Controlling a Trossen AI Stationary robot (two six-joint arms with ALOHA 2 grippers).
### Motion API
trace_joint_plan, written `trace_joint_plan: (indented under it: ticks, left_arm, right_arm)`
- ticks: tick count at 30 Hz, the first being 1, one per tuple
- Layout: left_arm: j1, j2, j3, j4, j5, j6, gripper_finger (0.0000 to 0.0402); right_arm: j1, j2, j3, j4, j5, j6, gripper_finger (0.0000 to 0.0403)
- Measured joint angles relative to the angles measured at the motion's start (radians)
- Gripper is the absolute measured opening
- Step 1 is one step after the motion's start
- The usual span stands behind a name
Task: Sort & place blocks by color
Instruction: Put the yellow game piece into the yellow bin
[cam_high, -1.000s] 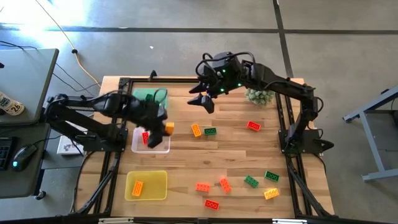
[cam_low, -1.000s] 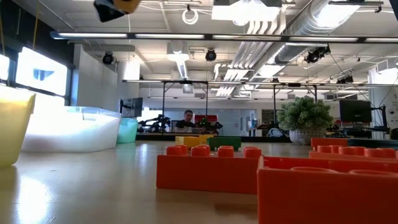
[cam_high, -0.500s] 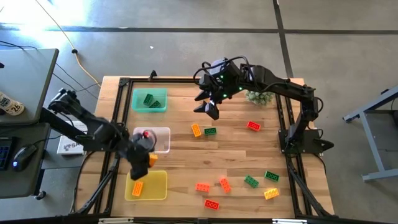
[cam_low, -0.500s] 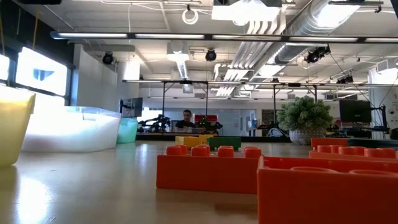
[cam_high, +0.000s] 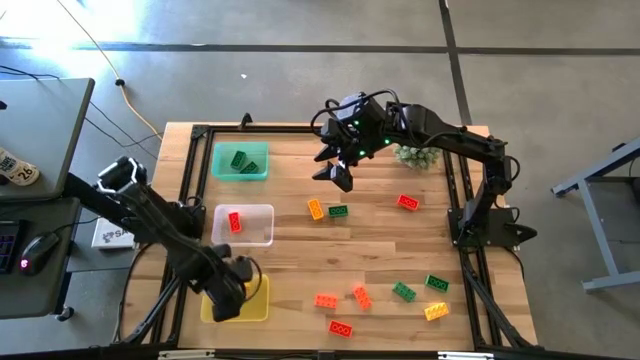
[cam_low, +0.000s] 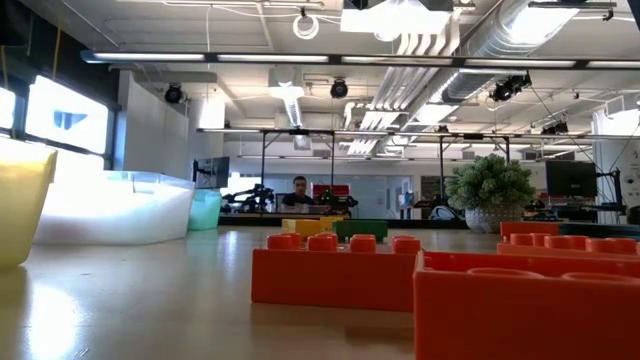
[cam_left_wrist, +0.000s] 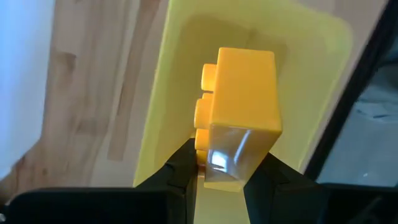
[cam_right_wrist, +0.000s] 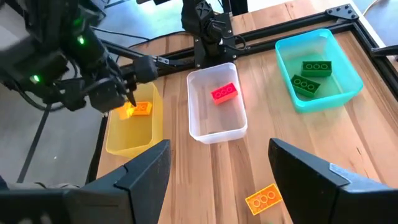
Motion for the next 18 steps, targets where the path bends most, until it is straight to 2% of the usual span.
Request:
trace_joint_plan:
  ticks: [6,11,18]
  left_arm:
    - [-0.004,0.09,0.0,0.03,0.075,0.06,0.0073]
    - [0.0,0.147,0.0,0.034,0.1,0.103,0.0076]
    - [0.039,0.174,0.0,0.028,0.194,0.102,0.0115]
  right_arm:
    - [0.0,0.0,0.0,-0.002,0.0,-0.025,0.0256]
    - [0.0,0.0,0.0,-0.018,0.0,-0.026,0.0256]
    - [0.0,0.0,0.0,-0.073,-0.001,-0.026,0.0256]
